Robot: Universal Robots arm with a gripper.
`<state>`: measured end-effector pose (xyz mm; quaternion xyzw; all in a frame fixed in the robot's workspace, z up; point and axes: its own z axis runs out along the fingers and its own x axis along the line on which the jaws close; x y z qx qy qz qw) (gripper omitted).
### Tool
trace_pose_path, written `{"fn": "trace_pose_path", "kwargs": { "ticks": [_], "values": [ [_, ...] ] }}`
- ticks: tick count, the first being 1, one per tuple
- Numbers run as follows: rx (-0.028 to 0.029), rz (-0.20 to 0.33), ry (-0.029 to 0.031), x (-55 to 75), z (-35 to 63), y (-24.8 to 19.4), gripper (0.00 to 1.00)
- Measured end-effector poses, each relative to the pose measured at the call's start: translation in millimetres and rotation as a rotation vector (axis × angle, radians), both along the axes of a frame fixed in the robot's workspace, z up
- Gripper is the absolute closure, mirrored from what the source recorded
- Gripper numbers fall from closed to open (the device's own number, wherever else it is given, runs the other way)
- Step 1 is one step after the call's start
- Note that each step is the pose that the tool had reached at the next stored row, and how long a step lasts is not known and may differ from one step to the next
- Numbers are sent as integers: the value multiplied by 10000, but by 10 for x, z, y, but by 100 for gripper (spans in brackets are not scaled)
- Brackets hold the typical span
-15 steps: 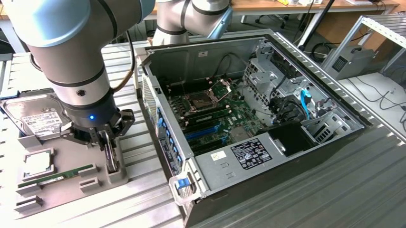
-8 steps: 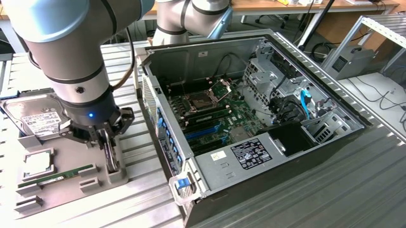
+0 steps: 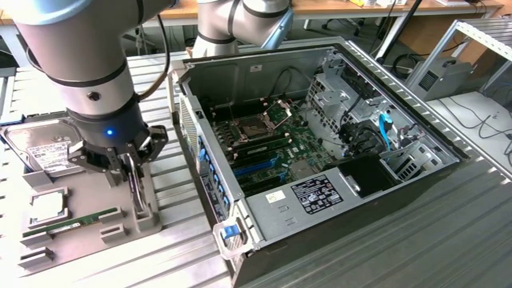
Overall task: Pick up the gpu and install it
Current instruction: 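Pick up the gpu and move the gpu toward the slot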
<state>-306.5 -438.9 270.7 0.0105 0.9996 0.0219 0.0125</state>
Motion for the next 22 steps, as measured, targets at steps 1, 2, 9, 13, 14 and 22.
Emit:
{"fn": "trace_pose_path", "kwargs": {
  "ticks": [1,2,9,13,14,22],
  "values": [
    [0,0,0,0,31,0,73],
    [0,1,0,0,63,1,73],
    [-2,0,1,0,367,6,73],
    [-7,0,1,0,597,9,73],
    [-8,0,0,0,647,10,73],
    [-33,0,0,0,878,20,73]
  ]
}}
